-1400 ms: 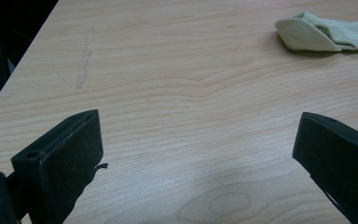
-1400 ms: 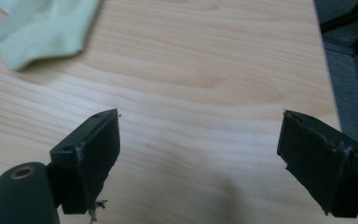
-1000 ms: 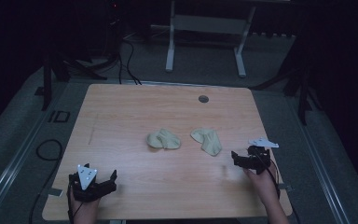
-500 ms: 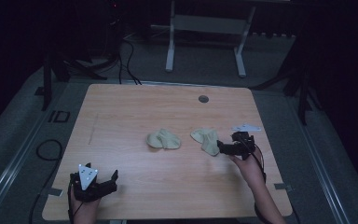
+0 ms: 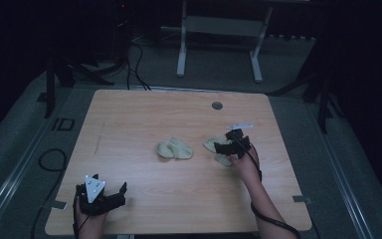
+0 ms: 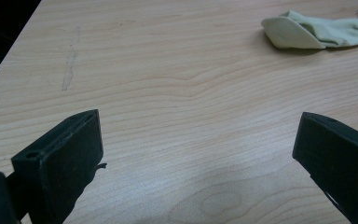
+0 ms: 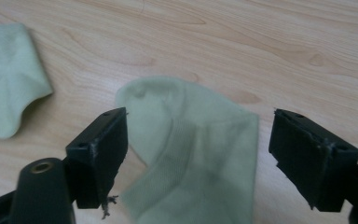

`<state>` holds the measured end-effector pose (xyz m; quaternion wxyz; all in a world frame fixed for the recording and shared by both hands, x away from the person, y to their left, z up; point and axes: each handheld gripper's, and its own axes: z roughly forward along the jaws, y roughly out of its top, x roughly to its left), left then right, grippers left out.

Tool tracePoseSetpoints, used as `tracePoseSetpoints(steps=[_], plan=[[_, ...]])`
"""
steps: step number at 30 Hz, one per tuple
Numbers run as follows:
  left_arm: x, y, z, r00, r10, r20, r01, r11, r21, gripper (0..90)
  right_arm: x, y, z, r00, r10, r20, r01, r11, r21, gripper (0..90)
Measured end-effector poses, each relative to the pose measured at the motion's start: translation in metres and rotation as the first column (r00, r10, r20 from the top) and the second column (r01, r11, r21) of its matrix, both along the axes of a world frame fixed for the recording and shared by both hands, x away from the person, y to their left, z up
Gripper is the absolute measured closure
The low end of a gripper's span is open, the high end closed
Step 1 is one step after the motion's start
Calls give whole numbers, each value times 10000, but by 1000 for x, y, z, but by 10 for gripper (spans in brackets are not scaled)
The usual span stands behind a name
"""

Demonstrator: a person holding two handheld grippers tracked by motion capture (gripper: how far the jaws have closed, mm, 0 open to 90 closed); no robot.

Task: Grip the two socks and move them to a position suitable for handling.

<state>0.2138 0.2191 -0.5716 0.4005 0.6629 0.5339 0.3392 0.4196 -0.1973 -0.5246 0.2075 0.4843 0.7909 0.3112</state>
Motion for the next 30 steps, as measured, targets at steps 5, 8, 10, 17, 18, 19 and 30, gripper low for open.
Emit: tracePoseSetpoints(steps=[5,8,10,17,18,19,30], plan=[[-2,1,2,9998,28,198,-29,10000,29,15,12,7,-7,9997,-2,-228,-2,9999,-171,212],[-3,1,2,9998,97,156,-99,9999,120,15,18,10,-15,9991,-115,-409,108,9998,-188,230],[-3,2,2,9998,23,200,-22,10000,-22,15,19,10,-21,9987,-155,-475,146,9997,-184,230],[-4,2,2,9996,-14,270,16,10000,-69,15,16,11,-30,9991,39,-420,-60,9988,-492,447],[-4,1,2,9997,-15,238,15,10000,-38,15,16,11,-29,9991,38,-424,-60,9987,-504,515],[-4,1,2,9997,-21,225,21,10000,-18,15,16,12,-28,9992,81,-389,-103,9983,-571,585],[-4,1,2,9998,-6,200,6,10000,-6,15,12,18,-23,9973,261,-686,-302,9978,-592,783]])
